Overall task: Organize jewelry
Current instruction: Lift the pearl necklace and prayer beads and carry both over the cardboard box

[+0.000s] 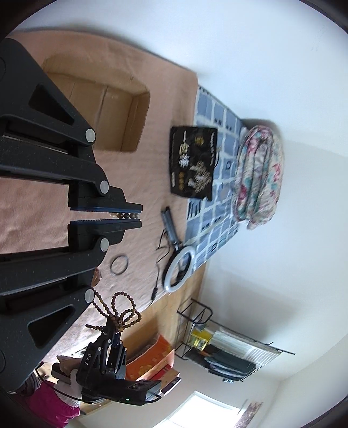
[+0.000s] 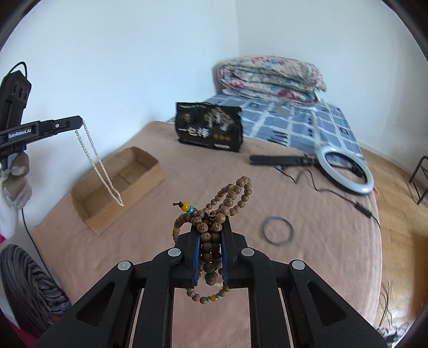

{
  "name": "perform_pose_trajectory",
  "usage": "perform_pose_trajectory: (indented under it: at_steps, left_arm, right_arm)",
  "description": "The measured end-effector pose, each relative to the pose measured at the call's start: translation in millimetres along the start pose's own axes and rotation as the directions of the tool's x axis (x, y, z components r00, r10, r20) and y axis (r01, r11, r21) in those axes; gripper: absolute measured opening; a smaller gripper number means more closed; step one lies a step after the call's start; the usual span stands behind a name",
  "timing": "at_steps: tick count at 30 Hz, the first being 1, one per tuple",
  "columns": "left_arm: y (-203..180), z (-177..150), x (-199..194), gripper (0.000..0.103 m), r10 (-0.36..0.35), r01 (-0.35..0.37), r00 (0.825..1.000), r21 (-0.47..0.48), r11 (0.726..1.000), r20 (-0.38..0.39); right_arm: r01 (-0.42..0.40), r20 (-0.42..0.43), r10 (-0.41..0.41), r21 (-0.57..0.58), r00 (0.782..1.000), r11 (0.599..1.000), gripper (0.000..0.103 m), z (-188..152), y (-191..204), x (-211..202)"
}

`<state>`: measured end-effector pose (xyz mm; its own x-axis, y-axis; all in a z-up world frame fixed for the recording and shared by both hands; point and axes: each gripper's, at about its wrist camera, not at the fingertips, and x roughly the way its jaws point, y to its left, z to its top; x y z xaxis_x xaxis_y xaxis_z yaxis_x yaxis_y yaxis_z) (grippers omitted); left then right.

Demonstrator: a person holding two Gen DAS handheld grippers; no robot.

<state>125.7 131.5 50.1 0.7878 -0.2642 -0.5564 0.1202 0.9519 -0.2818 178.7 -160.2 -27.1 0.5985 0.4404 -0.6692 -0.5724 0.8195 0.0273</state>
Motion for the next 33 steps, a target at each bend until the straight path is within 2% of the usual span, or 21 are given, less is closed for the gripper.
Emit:
perform_pose_trajectory:
  at_steps: [6, 15, 25, 33]
  left_arm:
    - [28, 5, -23, 0.001, 0.052, -0.051, 0.998, -0.022, 0.998, 0.037]
    - [64, -2, -40, 0.001, 0.117, -0.115, 0.992, -0.046, 0.992, 0.047]
    - [97, -20, -41, 0.001, 0.164, -0.161, 0.986, -0.079, 0.984, 0.024]
    - [118, -46, -26, 0.001, 0.194, -0.196, 0.980, -0.100, 0.975, -0.033]
  right_arm:
    - [-0.049, 0.016, 0.049, -0.031, 0.999, 0.998, 0.011, 24, 28, 14]
    - [-0.119, 0.019, 0.121, -0.082, 0.992, 0.989, 0.011, 55, 75, 49]
    - [-0.162, -0.007, 0.162, -0.115, 0.987, 0.980, 0.011, 75, 116, 93]
    - [-0.171, -0.041, 0.166, -0.138, 0.985, 0.976, 0.011, 82, 146, 133]
